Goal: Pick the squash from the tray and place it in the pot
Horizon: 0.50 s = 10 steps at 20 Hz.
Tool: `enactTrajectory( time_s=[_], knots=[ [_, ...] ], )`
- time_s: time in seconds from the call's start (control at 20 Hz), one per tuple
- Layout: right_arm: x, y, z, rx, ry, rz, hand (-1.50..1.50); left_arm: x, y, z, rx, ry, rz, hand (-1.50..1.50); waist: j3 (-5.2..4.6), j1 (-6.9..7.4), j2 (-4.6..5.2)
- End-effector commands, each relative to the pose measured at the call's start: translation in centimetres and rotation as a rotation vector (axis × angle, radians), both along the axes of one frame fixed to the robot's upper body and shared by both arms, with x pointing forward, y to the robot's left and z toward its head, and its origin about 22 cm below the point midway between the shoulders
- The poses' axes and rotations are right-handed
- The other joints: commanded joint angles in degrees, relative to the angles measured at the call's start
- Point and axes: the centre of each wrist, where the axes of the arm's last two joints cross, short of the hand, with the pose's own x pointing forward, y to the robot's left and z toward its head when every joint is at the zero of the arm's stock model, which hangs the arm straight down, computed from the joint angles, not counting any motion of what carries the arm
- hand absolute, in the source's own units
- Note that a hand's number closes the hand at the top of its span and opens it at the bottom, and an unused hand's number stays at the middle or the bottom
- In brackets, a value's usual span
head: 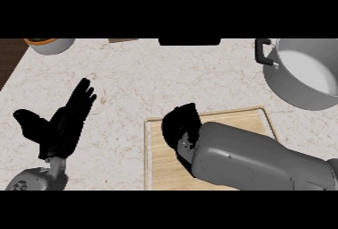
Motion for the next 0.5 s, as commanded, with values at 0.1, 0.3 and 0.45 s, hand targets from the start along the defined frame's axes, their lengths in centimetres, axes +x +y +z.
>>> enactTrajectory(
  time_s=[0.1,0.3,0.45],
  knots=[
    [-1.2,0.9,-0.1,-0.124,-0.099,-0.116,-1.5,-0.3,0.0,-1.6,0.017,0.0,0.009,0.0,0.01,0.14,0.28],
    [-2.8,2.1,-1.8,-0.115,-0.106,-0.138,-1.5,0.4,1.2,0.0,-0.002,-0.002,0.007,0.0,0.01,0.21,0.12],
    [-1.8,1.6,-1.3,-0.15,-0.119,-0.153,-1.5,-0.4,-0.5,-0.1,-0.009,0.005,0.006,0.0,0.03,0.3,0.05]
  ],
)
